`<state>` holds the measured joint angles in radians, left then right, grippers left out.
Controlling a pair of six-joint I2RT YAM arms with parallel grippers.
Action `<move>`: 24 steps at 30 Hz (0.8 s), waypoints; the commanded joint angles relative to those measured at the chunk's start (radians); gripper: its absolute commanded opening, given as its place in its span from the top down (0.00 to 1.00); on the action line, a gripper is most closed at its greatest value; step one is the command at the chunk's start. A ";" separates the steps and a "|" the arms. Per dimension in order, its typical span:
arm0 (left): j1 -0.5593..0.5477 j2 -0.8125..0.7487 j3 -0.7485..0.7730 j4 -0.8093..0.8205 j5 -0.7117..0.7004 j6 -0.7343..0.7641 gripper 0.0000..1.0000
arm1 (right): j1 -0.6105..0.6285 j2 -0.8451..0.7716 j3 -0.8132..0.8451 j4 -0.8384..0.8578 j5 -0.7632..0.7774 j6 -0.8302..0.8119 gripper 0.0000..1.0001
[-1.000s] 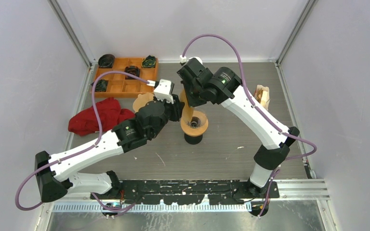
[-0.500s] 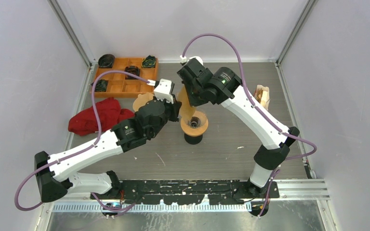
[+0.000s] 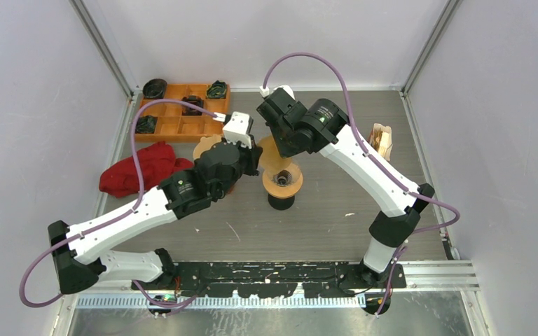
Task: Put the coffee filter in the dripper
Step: Place the coffee filter in the coffee dripper.
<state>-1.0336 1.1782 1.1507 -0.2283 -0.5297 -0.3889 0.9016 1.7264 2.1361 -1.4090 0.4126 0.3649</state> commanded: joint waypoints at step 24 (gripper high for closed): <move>0.028 0.084 0.196 -0.230 0.108 -0.068 1.00 | -0.165 -0.162 -0.167 0.096 -0.245 -0.154 0.87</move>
<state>-1.0199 1.2583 1.2816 -0.4347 -0.4461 -0.4416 0.7616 1.6318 1.9877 -1.3708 0.2466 0.2504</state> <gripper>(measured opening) 0.006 0.127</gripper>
